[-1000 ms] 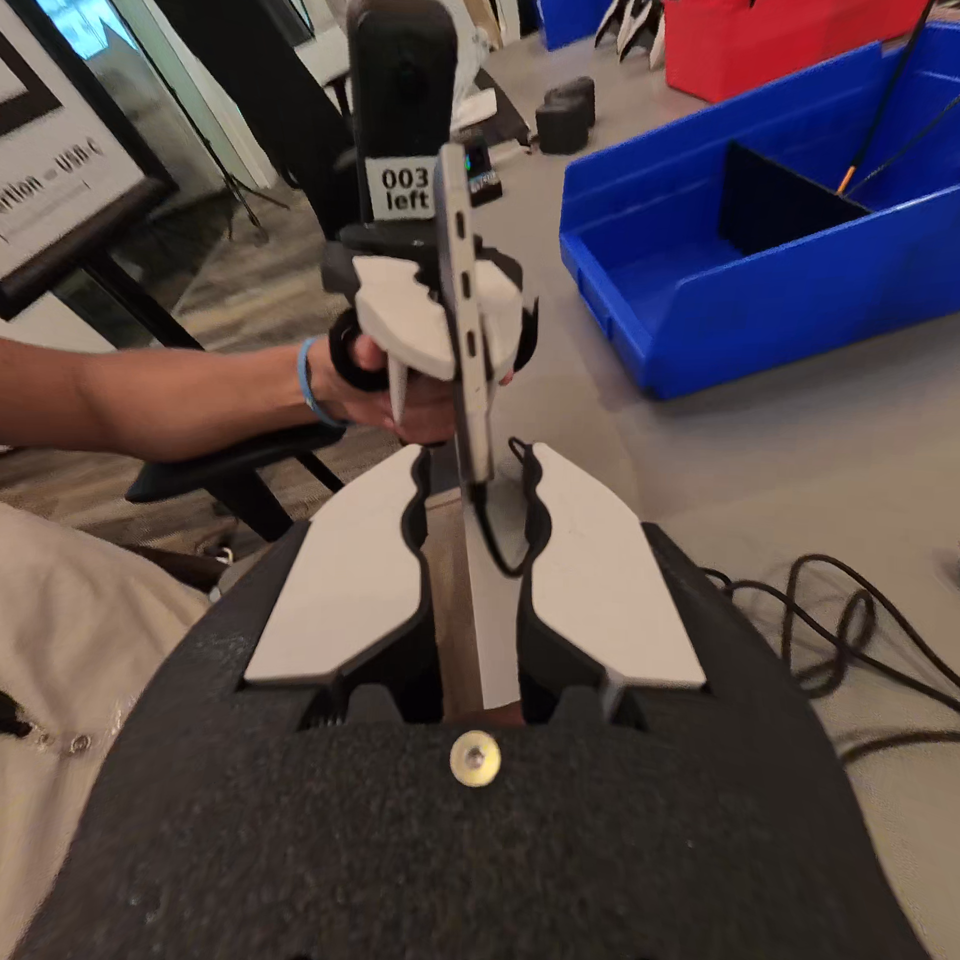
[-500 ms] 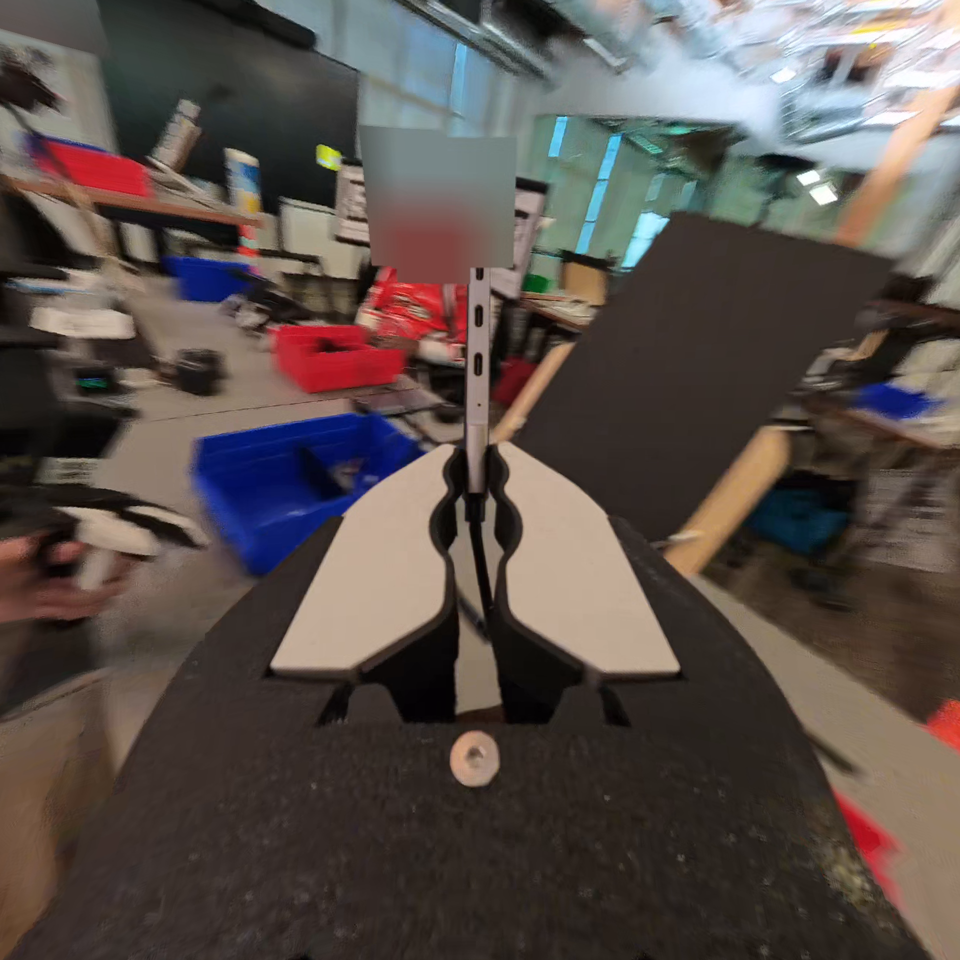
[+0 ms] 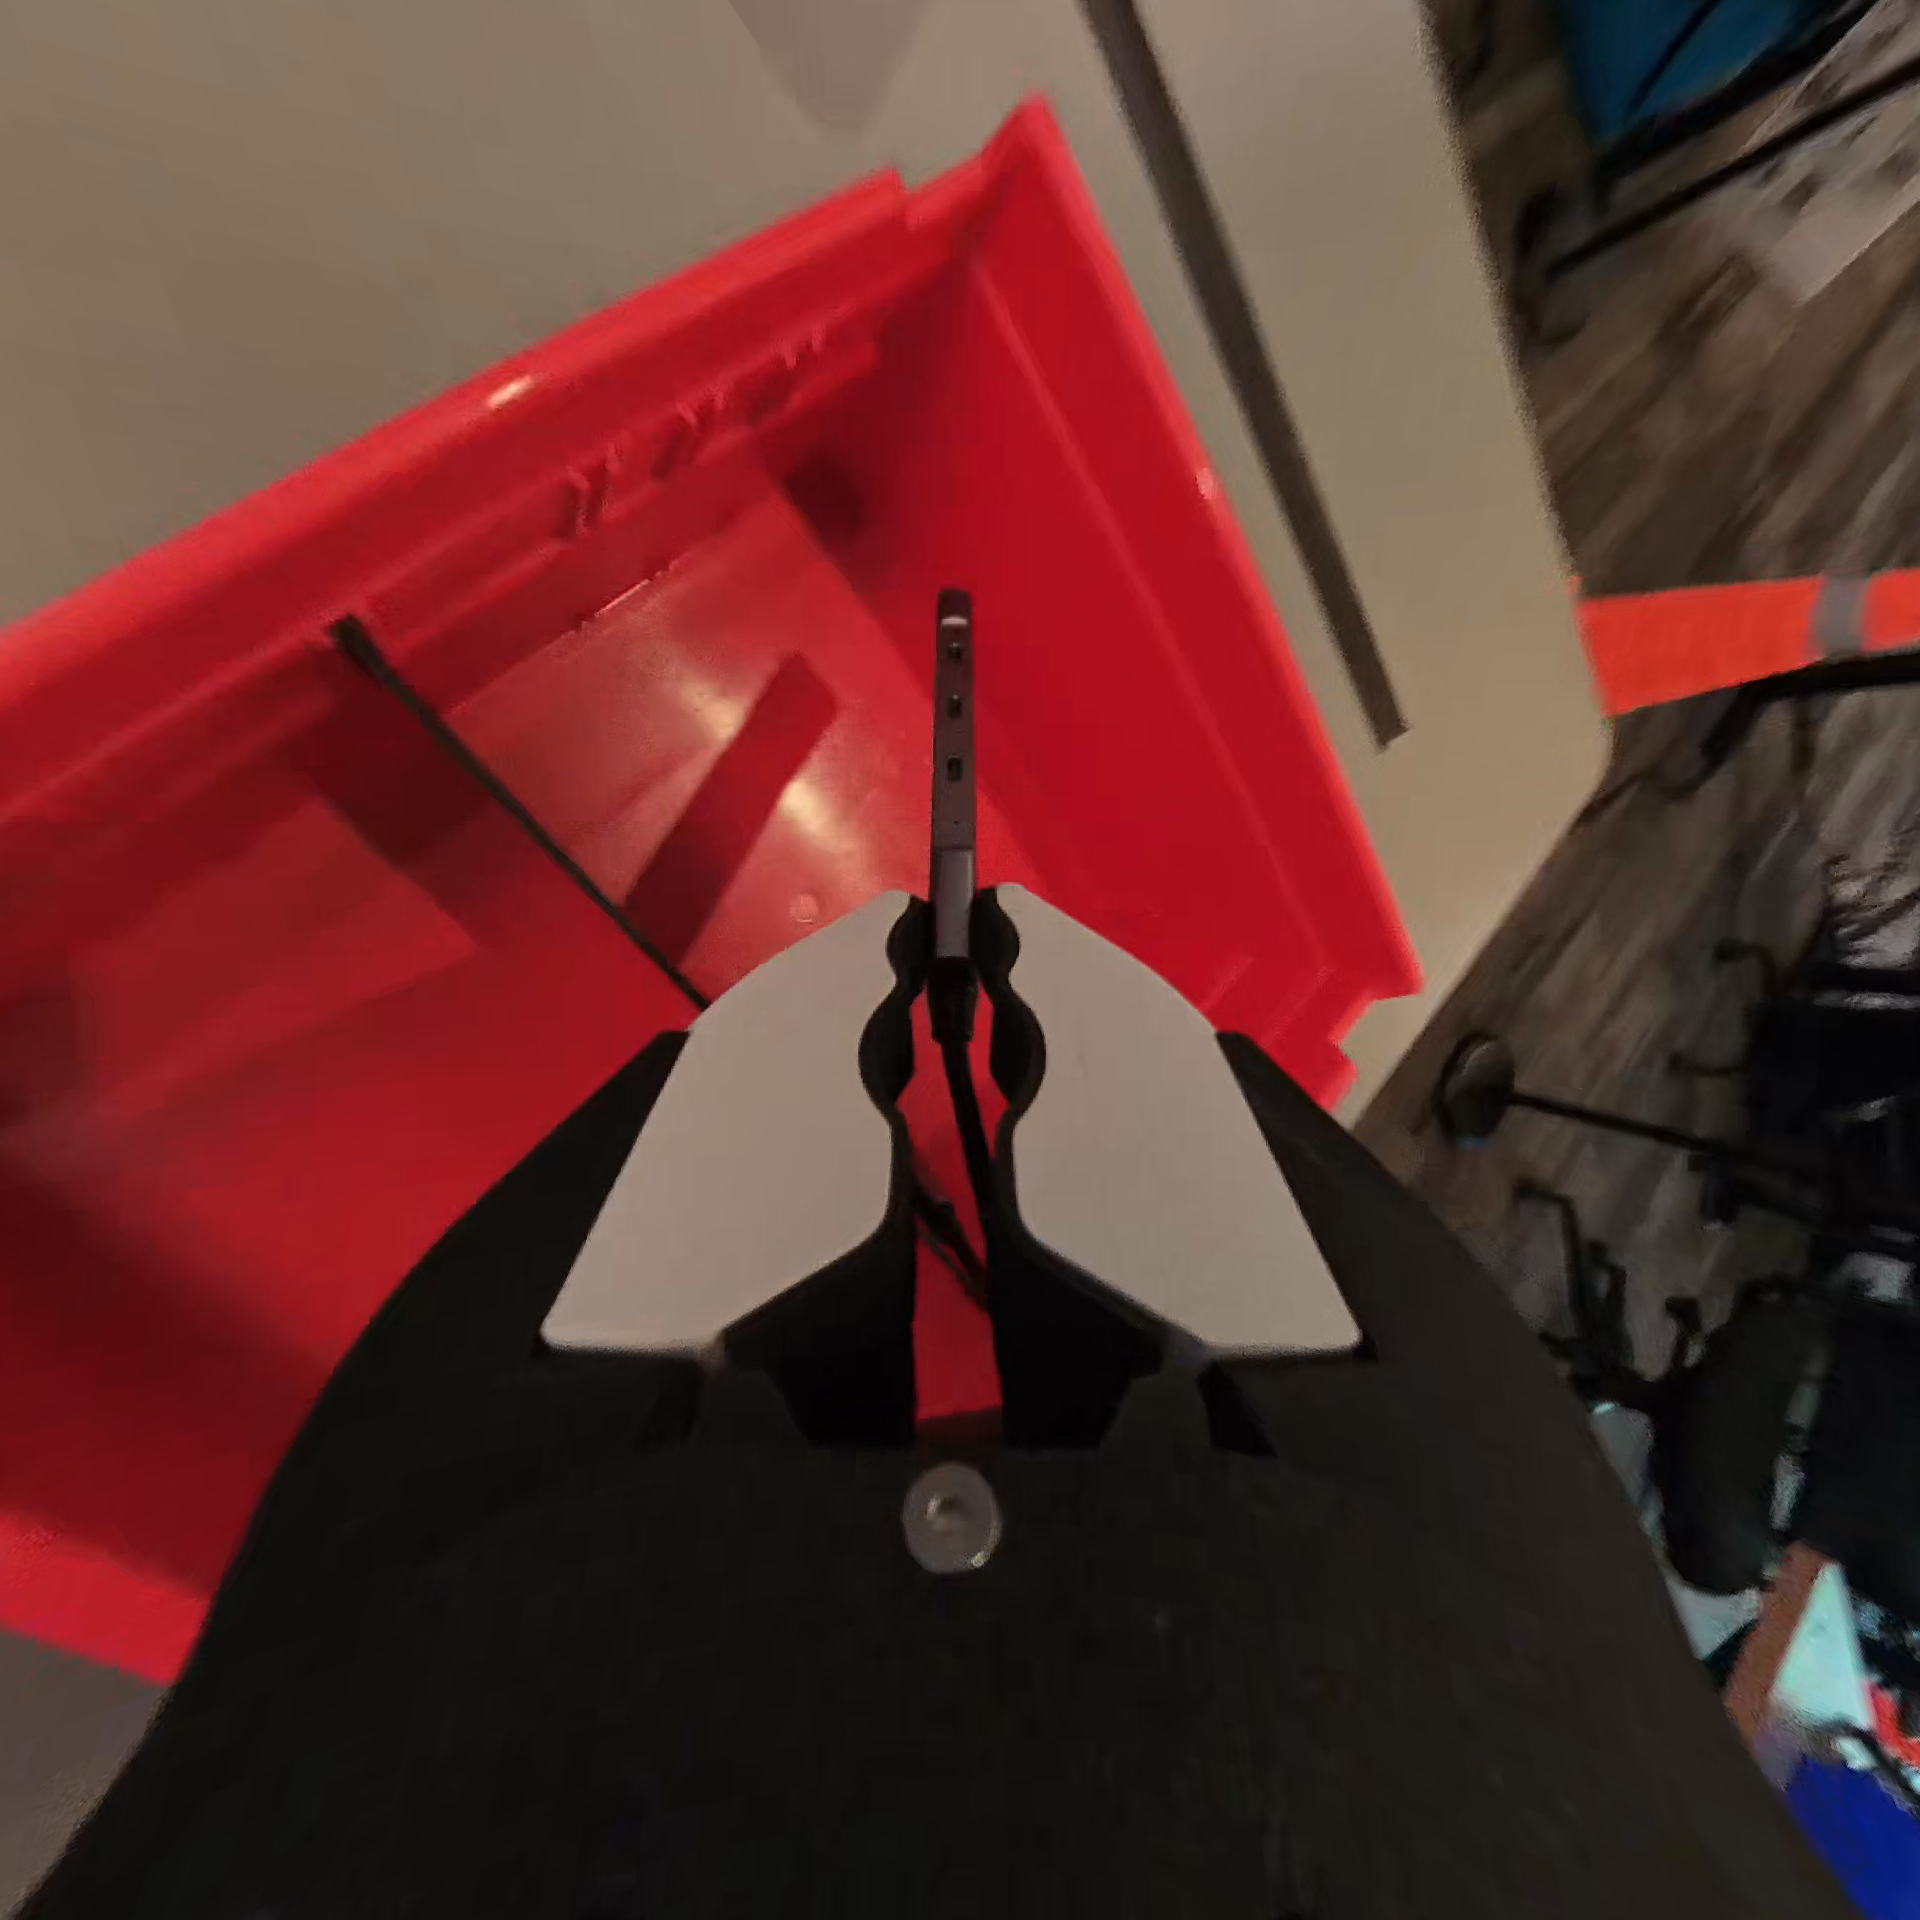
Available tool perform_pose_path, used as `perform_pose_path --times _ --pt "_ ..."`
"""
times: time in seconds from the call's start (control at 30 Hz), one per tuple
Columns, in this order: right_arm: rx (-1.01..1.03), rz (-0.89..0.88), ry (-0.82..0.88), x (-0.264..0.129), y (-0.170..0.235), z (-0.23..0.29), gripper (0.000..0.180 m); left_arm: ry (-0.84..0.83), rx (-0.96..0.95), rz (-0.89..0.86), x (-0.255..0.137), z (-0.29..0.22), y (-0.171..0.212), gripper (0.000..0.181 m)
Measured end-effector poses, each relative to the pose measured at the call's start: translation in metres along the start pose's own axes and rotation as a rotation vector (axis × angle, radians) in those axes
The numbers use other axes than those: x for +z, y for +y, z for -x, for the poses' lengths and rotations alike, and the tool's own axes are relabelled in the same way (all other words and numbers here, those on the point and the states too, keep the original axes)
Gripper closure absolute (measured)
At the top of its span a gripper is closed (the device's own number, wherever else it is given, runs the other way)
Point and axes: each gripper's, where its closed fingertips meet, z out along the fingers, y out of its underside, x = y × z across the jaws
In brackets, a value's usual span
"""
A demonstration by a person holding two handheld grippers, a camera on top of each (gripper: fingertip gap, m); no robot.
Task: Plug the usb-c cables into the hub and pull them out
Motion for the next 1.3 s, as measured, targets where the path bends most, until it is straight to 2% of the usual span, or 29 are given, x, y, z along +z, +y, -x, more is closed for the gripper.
perform_pose_path --times 0.07,0.17,0.23,0.27,0.33,0.43,0.5,0.57,0.67,0.73,0.83,0.87,0.9,0.97,1.0,1.03,1.1,1.2,1.3 --pt "0.078 0.109 -0.089 0.020 0.006 0.009 0.171 -0.008 0.002 0.021 0.001 0.003 0.003 0.149" --pt "0.215 0.163 -0.079 0.039 0.002 0.002 0.171 -0.039 0.015 0.041 -0.002 0.008 0.005 0.149" --pt "0.392 0.117 -0.175 0.041 -0.016 0.008 0.165 -0.099 0.059 0.069 -0.008 0.014 0.009 0.150" --pt "0.447 0.066 -0.201 0.039 -0.029 0.007 0.156 -0.137 0.092 0.093 -0.011 0.018 0.012 0.150" --pt "0.469 -0.042 -0.146 0.027 -0.054 -0.004 0.138 -0.209 0.174 0.157 -0.016 0.026 0.020 0.150" --pt "0.416 -0.162 -0.044 -0.009 -0.087 -0.003 0.137 -0.250 0.268 0.251 -0.014 0.030 0.034 0.149" --pt "0.359 -0.248 -0.106 -0.038 -0.113 0.036 0.137 -0.248 0.302 0.315 -0.007 0.029 0.046 0.149" --pt "0.271 -0.328 -0.243 -0.068 -0.133 0.102 0.140 -0.239 0.325 0.383 0.000 0.028 0.060 0.148" --pt "0.168 -0.367 -0.574 -0.092 -0.134 0.230 0.141 -0.179 0.325 0.474 0.012 0.019 0.081 0.143" --pt "0.161 -0.372 -0.715 -0.091 -0.125 0.293 0.141 -0.139 0.330 0.509 0.020 0.011 0.091 0.137" --pt "0.087 -0.338 -0.657 -0.061 -0.108 0.337 0.142 -0.114 0.361 0.495 0.042 0.002 0.090 0.138" --pt "0.038 -0.309 -0.582 -0.049 -0.101 0.338 0.137 -0.120 0.376 0.492 0.051 0.002 0.089 0.139" --pt "0.029 -0.324 -0.511 -0.043 -0.102 0.333 0.143 -0.131 0.388 0.497 0.059 0.003 0.090 0.143" --pt "0.062 -0.412 -0.535 -0.048 -0.113 0.336 0.154 -0.230 0.427 0.561 0.067 0.019 0.099 0.158" --pt "0.060 -0.411 -0.542 -0.046 -0.113 0.338 0.160 -0.228 0.457 0.601 0.067 0.020 0.104 0.174" --pt "0.047 -0.387 -0.515 -0.041 -0.110 0.335 0.173 -0.236 0.489 0.613 0.066 0.022 0.105 0.181" --pt "0.033 -0.368 -0.483 -0.037 -0.103 0.327 0.176 -0.301 0.521 0.579 0.059 0.029 0.092 0.181" --pt "0.153 -0.425 -0.616 -0.057 -0.107 0.324 0.176 -0.293 0.495 0.551 0.045 0.034 0.082 0.181" --pt "0.151 -0.470 -0.691 -0.080 -0.110 0.325 0.176 -0.242 0.453 0.492 0.036 0.030 0.073 0.181"
